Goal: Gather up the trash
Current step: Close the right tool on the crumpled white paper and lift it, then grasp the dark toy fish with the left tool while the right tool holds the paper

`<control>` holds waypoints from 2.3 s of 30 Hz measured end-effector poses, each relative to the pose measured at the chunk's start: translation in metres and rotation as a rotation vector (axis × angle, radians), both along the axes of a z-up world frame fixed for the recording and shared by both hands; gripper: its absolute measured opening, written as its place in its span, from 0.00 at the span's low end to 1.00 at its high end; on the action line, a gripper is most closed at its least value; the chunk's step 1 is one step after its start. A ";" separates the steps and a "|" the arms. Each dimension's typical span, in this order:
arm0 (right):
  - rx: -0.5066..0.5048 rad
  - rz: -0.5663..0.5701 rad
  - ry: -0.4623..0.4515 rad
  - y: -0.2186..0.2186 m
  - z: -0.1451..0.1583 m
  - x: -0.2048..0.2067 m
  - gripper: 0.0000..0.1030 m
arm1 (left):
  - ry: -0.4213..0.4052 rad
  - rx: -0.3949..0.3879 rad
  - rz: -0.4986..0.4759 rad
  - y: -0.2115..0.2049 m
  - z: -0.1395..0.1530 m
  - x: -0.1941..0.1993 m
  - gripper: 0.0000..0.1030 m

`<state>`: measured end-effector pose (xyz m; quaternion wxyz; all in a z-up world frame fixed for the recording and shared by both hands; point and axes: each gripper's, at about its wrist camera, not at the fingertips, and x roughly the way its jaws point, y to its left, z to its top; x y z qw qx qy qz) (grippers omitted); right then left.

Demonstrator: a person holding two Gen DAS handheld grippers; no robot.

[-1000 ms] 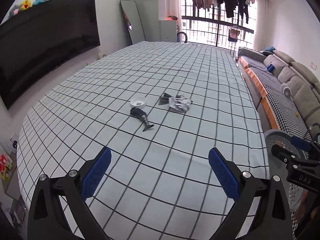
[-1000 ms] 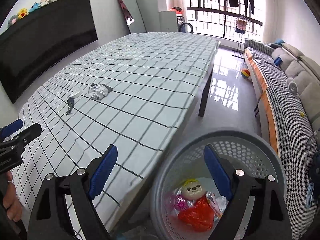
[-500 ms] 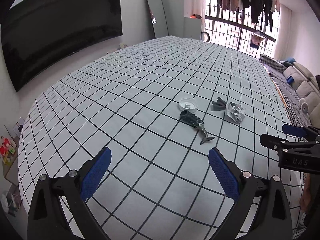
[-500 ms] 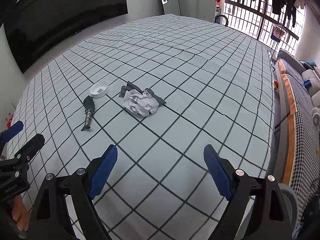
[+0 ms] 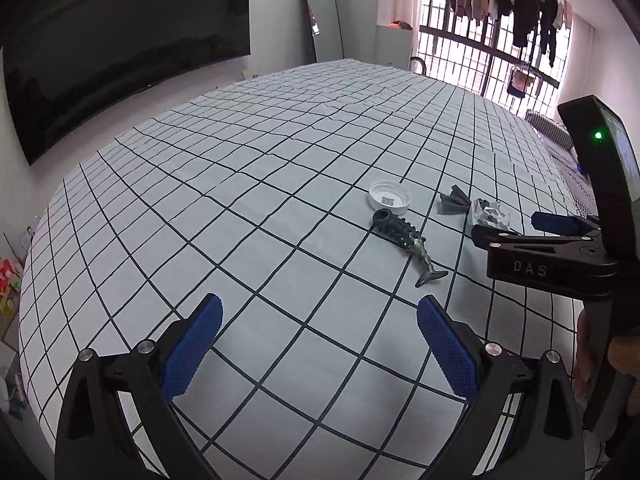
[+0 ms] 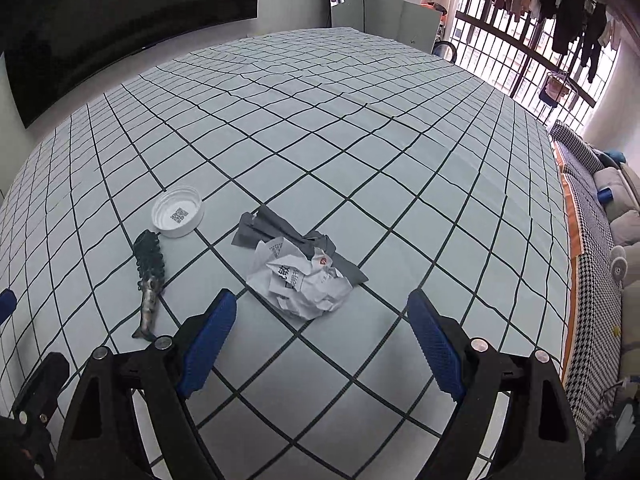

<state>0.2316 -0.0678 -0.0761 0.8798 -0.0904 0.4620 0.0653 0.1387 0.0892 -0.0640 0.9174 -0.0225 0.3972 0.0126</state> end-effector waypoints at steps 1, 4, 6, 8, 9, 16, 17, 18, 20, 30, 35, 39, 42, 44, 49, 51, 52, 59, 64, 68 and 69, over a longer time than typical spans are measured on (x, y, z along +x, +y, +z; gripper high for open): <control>0.001 0.001 0.003 0.000 0.000 0.001 0.81 | 0.000 -0.001 -0.003 -0.001 0.000 0.000 0.93; -0.009 -0.009 0.006 0.002 -0.004 0.006 0.81 | -0.001 0.001 -0.010 -0.002 0.000 -0.001 0.93; 0.004 -0.015 0.007 0.000 -0.005 0.008 0.81 | -0.002 0.000 -0.012 -0.003 0.000 -0.001 0.93; 0.007 -0.022 0.002 0.000 -0.005 0.011 0.79 | -0.001 -0.001 -0.013 -0.002 0.000 0.000 0.93; 0.005 -0.024 -0.001 0.000 -0.005 0.012 0.77 | -0.002 -0.001 -0.012 -0.002 0.000 0.000 0.93; -0.013 0.002 0.002 0.006 -0.007 0.011 0.48 | -0.002 -0.001 -0.011 -0.004 0.000 -0.001 0.93; -0.018 0.004 -0.005 0.009 -0.006 0.005 0.46 | -0.002 0.000 -0.011 -0.004 0.000 -0.001 0.93; -0.018 0.006 -0.012 0.008 -0.005 0.003 0.44 | -0.002 0.000 -0.011 -0.004 0.000 -0.001 0.93; -0.005 0.008 -0.017 0.007 -0.002 -0.004 0.43 | -0.003 0.000 -0.012 -0.004 0.000 -0.001 0.93; 0.030 0.012 -0.037 -0.005 0.012 -0.049 0.41 | 0.000 0.002 -0.006 -0.004 0.000 -0.001 0.93; 0.061 -0.008 -0.055 -0.015 0.021 -0.079 0.41 | 0.012 0.015 -0.019 -0.008 0.000 0.000 0.93; 0.070 -0.040 -0.067 -0.027 0.023 -0.100 0.41 | 0.027 0.015 -0.033 -0.011 0.005 -0.001 0.93; 0.080 -0.066 -0.073 -0.037 0.024 -0.112 0.41 | 0.042 -0.002 -0.057 -0.016 0.010 0.000 0.93; 0.080 -0.074 -0.083 -0.041 0.027 -0.120 0.41 | 0.040 0.004 -0.066 -0.021 0.014 0.002 0.93; 0.089 -0.088 -0.110 -0.052 0.034 -0.139 0.41 | 0.058 0.004 -0.061 -0.029 0.018 0.018 0.93; 0.106 -0.095 -0.113 -0.058 0.034 -0.145 0.41 | 0.066 0.012 -0.056 -0.032 0.017 0.027 0.93; 0.115 -0.101 -0.114 -0.061 0.033 -0.148 0.41 | 0.074 0.020 -0.050 -0.034 0.015 0.032 0.93; 0.178 -0.120 -0.095 -0.080 0.028 -0.158 0.41 | 0.133 0.063 -0.026 -0.045 0.000 0.064 0.93; 0.212 -0.121 -0.092 -0.086 0.026 -0.161 0.41 | 0.174 0.078 -0.014 -0.050 -0.013 0.080 0.92; 0.226 -0.121 -0.084 -0.088 0.024 -0.160 0.41 | 0.179 0.104 -0.004 -0.052 -0.018 0.088 0.79; 0.230 -0.122 -0.082 -0.090 0.024 -0.161 0.41 | 0.179 0.106 -0.003 -0.052 -0.019 0.090 0.77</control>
